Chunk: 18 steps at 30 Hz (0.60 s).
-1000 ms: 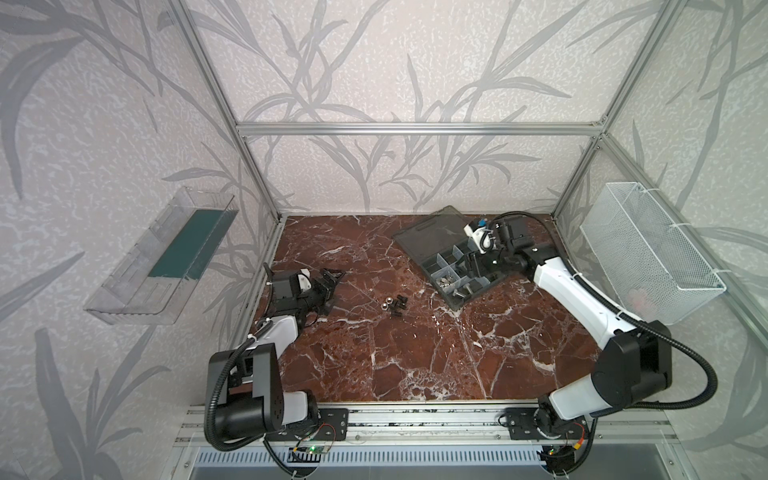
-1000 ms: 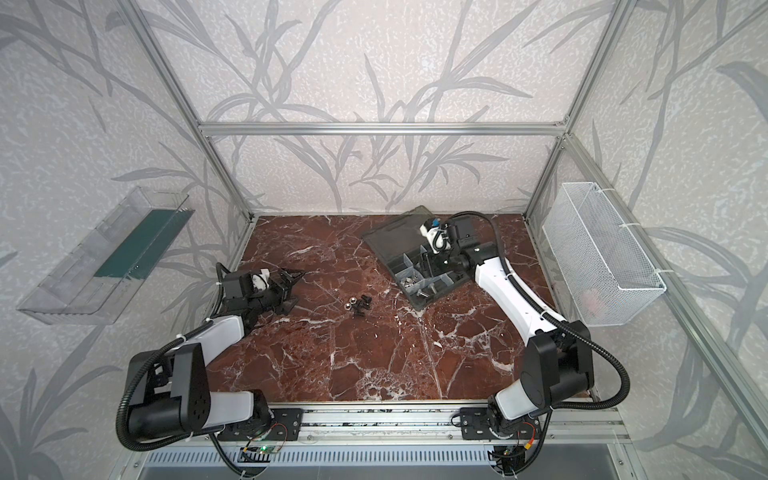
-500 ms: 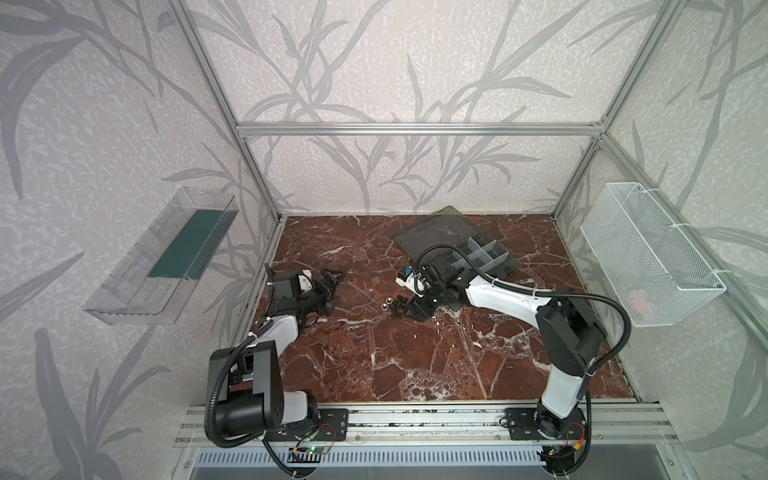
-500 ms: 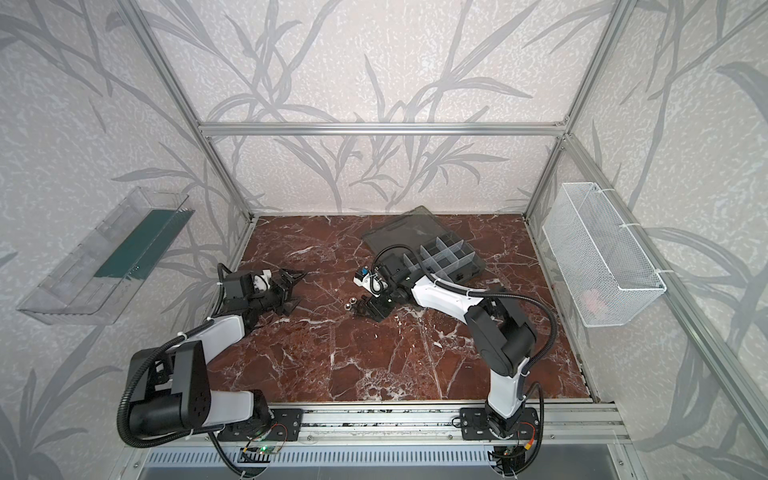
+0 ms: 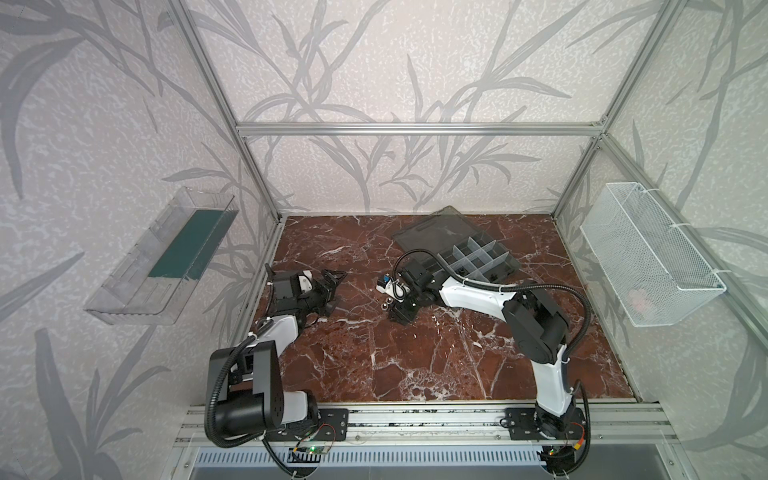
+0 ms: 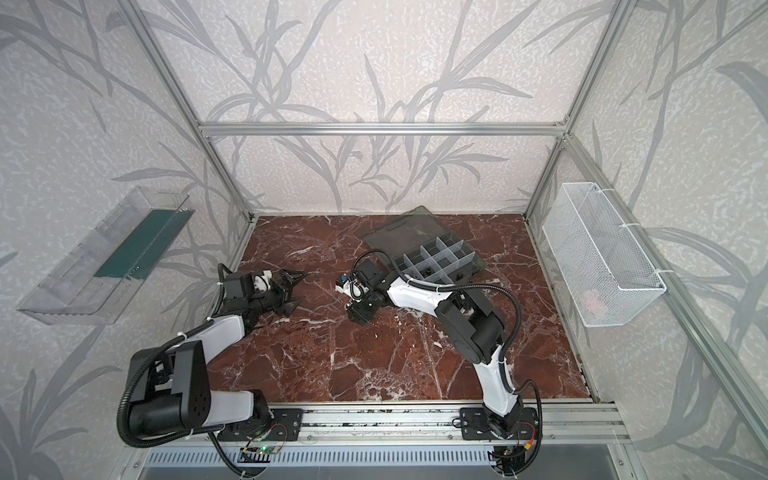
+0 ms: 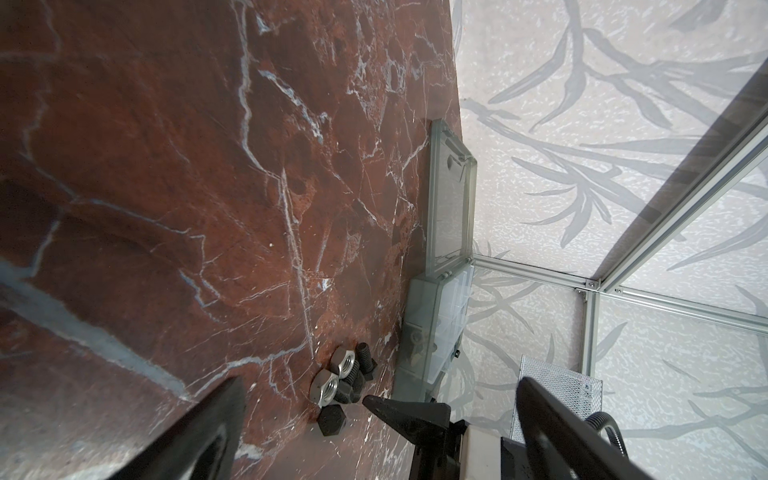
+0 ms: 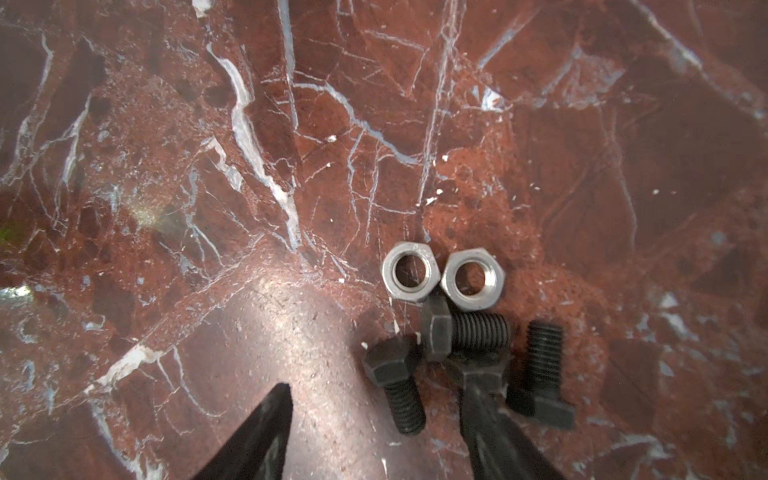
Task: Sort the screws and nuts into containers
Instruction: 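Open the right gripper and move it back over the bolt pile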
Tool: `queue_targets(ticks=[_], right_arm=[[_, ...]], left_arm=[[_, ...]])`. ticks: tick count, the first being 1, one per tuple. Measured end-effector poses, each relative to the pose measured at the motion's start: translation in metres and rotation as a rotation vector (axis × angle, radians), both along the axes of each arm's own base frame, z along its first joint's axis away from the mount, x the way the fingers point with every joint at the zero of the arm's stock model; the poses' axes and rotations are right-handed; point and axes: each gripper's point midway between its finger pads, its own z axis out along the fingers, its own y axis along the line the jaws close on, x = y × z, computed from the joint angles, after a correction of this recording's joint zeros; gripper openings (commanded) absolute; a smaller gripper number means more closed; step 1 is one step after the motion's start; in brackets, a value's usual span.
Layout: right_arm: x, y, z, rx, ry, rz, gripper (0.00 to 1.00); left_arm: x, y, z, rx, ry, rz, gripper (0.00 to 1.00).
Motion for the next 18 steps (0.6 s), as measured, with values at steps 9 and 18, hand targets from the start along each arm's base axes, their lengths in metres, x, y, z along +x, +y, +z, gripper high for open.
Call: queue_targets(ticks=[9,18], right_arm=[[0.001,0.0031,-0.0066,-0.013,0.004,0.002,0.64],[0.0016,0.006,-0.007,-0.021,-0.008,0.006,0.63]], left_arm=[[-0.0002,0.0,-0.0003,0.002,0.0,-0.001,1.0],[-0.0002,0.0,-0.0002,0.002,0.0,-0.001,1.0]])
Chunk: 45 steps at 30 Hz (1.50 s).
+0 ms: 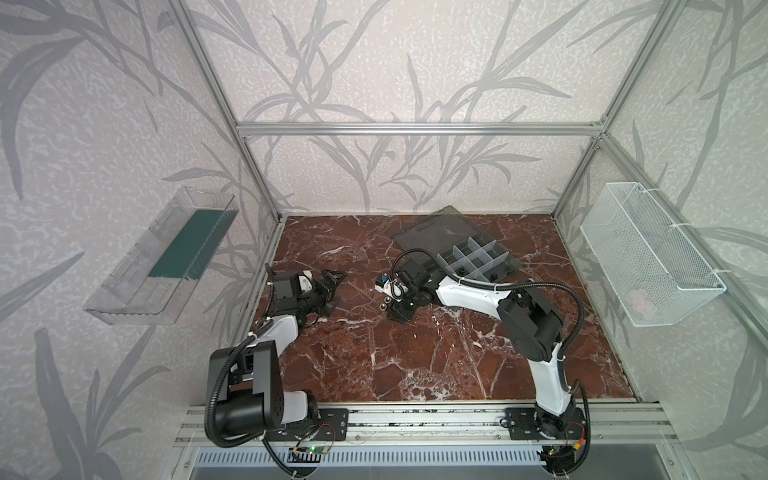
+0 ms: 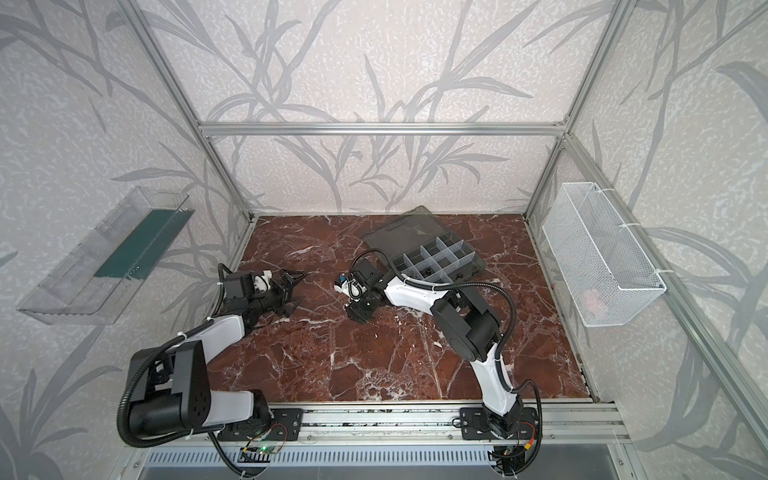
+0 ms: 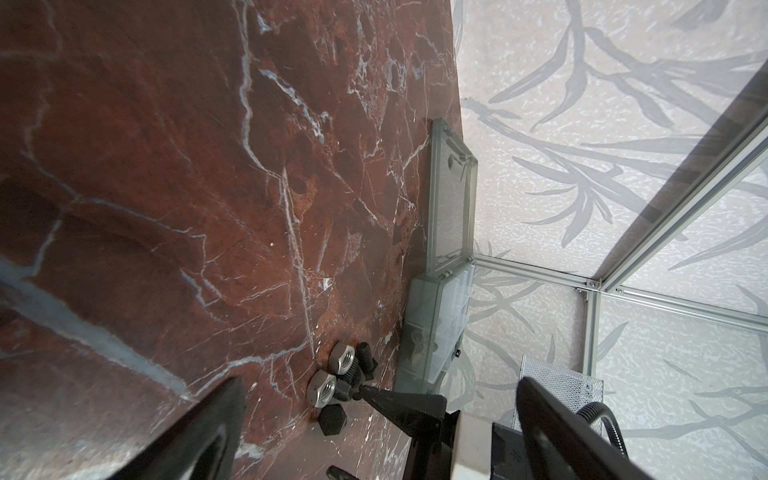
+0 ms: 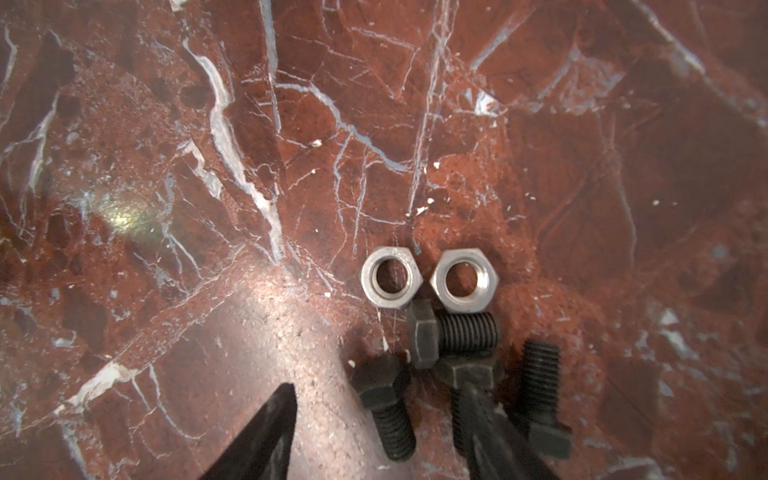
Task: Sort the screws and nuts into containers
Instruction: 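Open the right gripper and move it back over the bolt pile, then lower the right gripper and grasp another black hex bolt by its head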
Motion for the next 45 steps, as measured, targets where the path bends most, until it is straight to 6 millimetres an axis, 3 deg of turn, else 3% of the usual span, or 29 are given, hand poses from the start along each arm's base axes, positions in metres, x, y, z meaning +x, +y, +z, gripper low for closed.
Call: queue_targets(ticks=[15,28,38,41,45], right_arm=[[-0.023,-0.013,-0.012,-0.024,0.021,0.034,0.63],[-0.015,-0.005,-0.008,-0.004,0.001,0.033,0.62],[-0.007,0.0,-0.018,-0.016,-0.005,0.022,0.62],[-0.005,0.0,-0.019,-0.02,-0.013,0.016,0.57],[-0.003,0.0,-0.02,-0.024,-0.021,0.008,0.39]], left_arm=[[0.0,0.0,0.0,0.0,0.0,0.0,0.99],[0.0,0.0,0.0,0.0,0.0,0.0,0.99],[0.0,0.0,0.0,0.0,-0.001,0.0,0.99],[0.0,0.0,0.0,0.0,-0.001,0.0,1.0],[0.0,0.0,0.0,0.0,-0.001,0.0,0.99]])
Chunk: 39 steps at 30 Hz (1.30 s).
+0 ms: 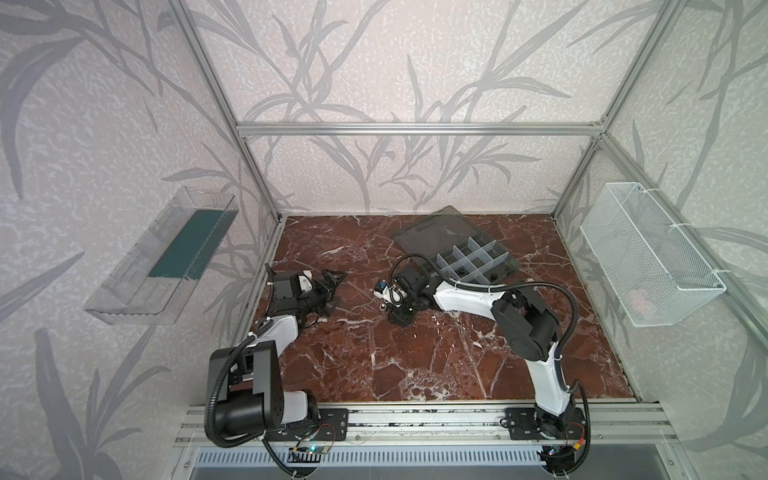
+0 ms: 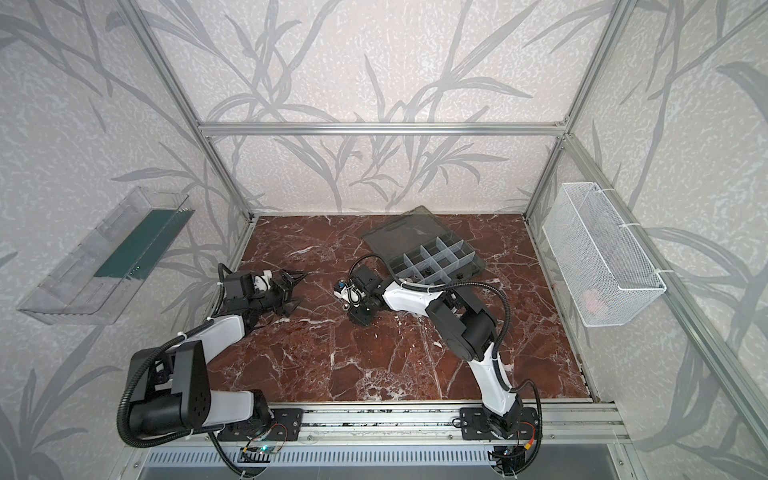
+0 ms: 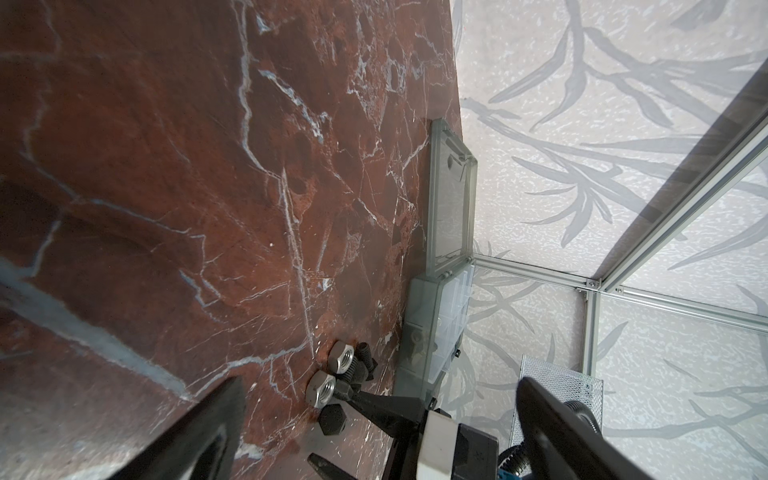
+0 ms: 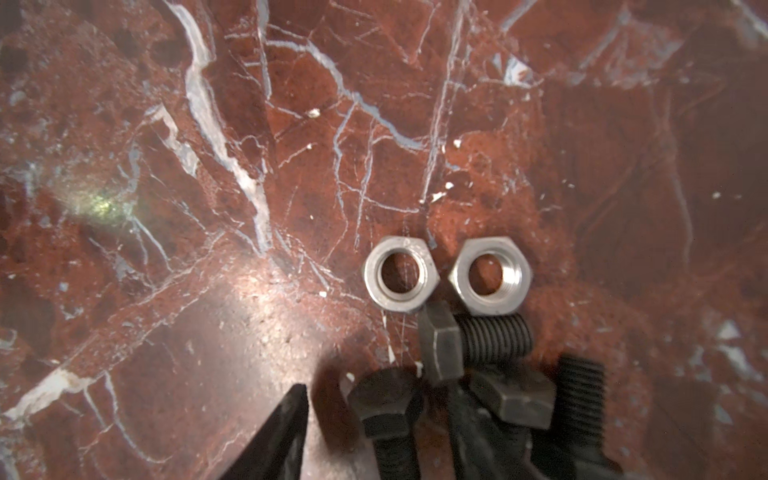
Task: Sort the screws and nuts into containers
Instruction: 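Lower the right gripper and grasp another black hex bolt by its head, then carry the black bolt with the right gripper to the organizer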
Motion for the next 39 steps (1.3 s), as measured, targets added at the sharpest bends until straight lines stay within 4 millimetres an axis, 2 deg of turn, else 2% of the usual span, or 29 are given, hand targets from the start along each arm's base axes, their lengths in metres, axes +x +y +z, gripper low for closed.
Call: queue_targets(ticks=[7,10,14,16,19,22,24,26,29,32,36,39], right_arm=[[0.001,-0.001,0.0,-0.001,0.003,-0.011,0.15],[-0.002,-0.002,0.001,0.002,0.008,-0.012,0.01],[-0.012,-0.01,0.004,0.001,0.031,-0.006,0.0],[-0.015,-0.015,0.015,0.018,0.035,-0.007,0.0],[-0.015,-0.022,0.045,0.071,0.026,-0.021,0.0],[0.004,-0.039,0.084,0.144,-0.009,-0.084,0.0],[0.024,-0.06,0.109,0.189,-0.041,-0.156,0.0],[0.05,-0.093,0.128,0.218,-0.071,-0.261,0.0],[0.082,-0.144,0.137,0.216,-0.09,-0.429,0.0],[0.107,-0.197,0.13,0.168,-0.082,-0.609,0.0],[0.12,-0.259,0.112,0.09,-0.029,-0.819,0.0],[0.128,-0.294,0.095,0.049,0.022,-0.941,0.0]], left_arm=[[0.0,0.0,0.0,0.0,-0.001,0.0,0.99],[0.0,0.0,0.0,0.0,0.0,0.0,0.99],[0.0,0.0,0.0,0.0,0.0,0.0,1.0],[0.0,0.0,0.0,0.0,0.0,0.0,0.99],[0.0,0.0,0.0,0.0,0.0,0.0,0.99],[0.0,0.0,0.0,0.0,0.0,0.0,0.99],[0.0,0.0,0.0,0.0,0.0,0.0,0.99],[0.0,0.0,0.0,0.0,0.0,0.0,1.0],[0.0,0.0,0.0,0.0,-0.001,0.0,0.99],[0.0,0.0,0.0,0.0,-0.001,0.0,0.99],[0.0,0.0,0.0,0.0,0.0,0.0,0.99],[0.0,0.0,0.0,0.0,0.0,0.0,0.99]])
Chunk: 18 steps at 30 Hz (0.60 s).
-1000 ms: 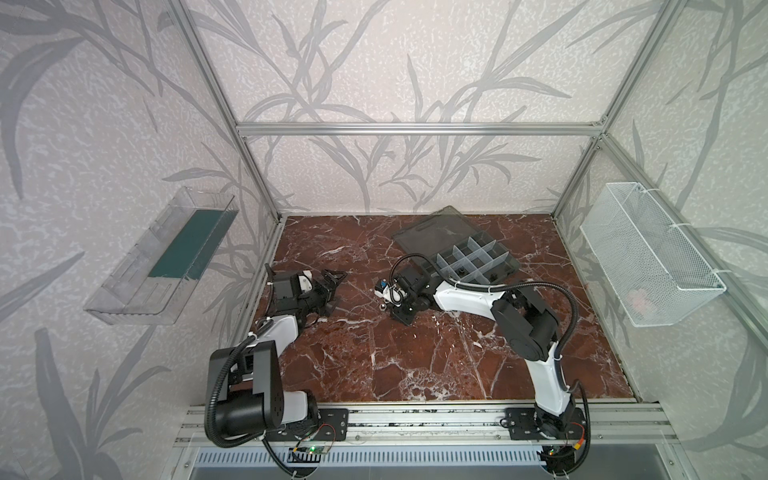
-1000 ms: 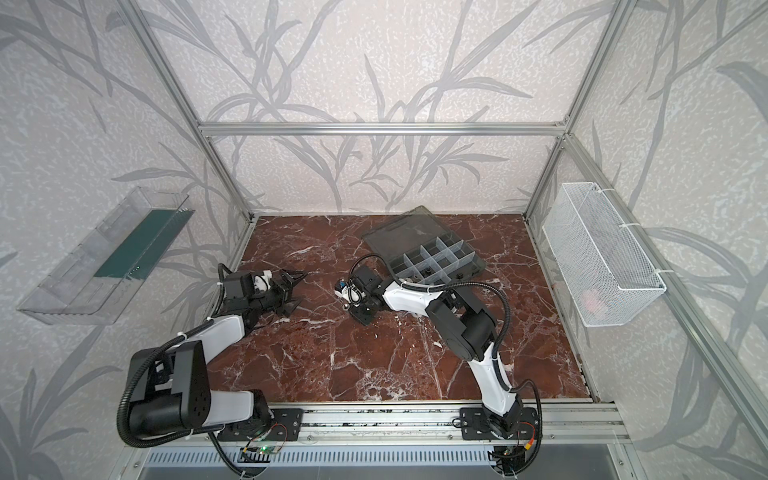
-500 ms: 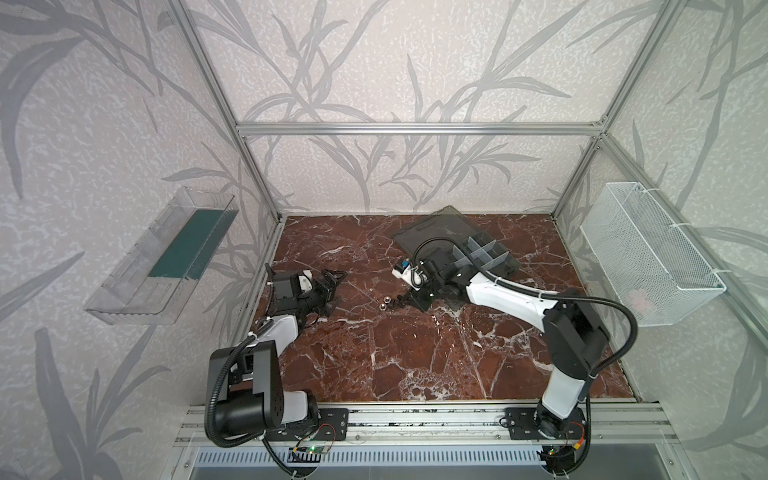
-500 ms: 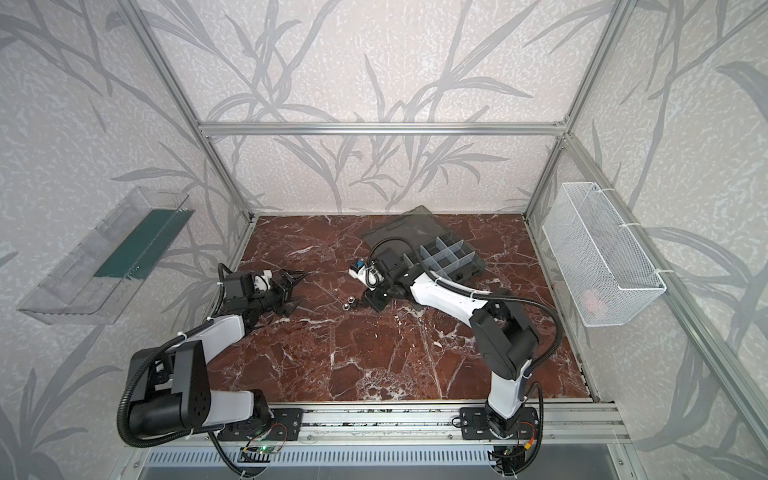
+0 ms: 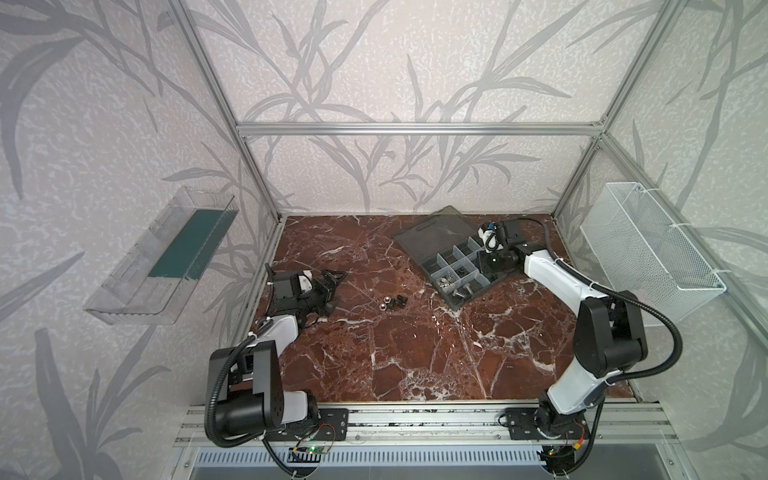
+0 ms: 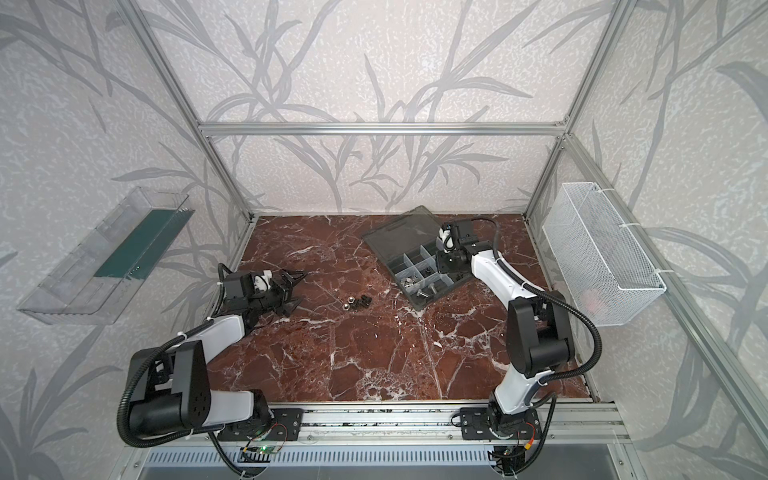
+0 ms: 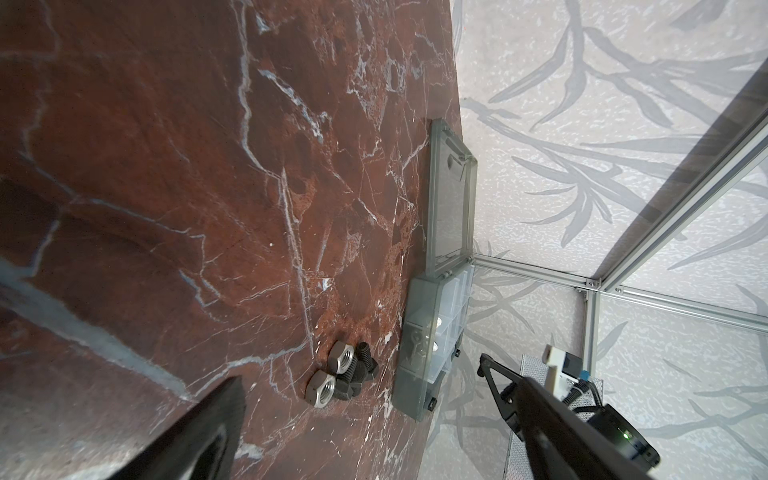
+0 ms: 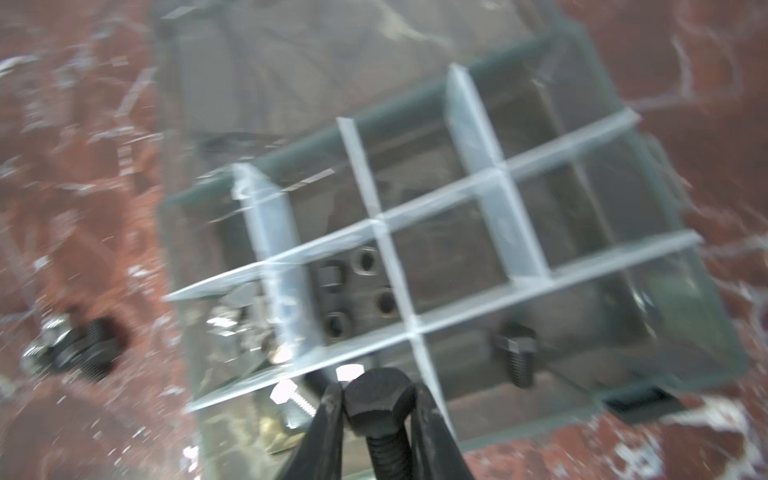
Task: Sort the screws and nuts into containers
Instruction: 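Carry the black bolt with the right gripper to the organizer, then drop the bolt into the bolt compartment and open the right gripper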
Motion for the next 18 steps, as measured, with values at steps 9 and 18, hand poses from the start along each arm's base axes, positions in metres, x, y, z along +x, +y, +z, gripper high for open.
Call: queue_targets(ticks=[9,18], right_arm=[[0.002,-0.037,-0.049,-0.043,0.153,-0.135,0.0],[0.005,-0.04,-0.057,-0.067,0.173,-0.148,0.18]], left_arm=[[0.0,0.0,0.0,0.0,0.0,0.0,0.99],[0.0,0.0,0.0,0.0,0.001,0.0,1.0]])
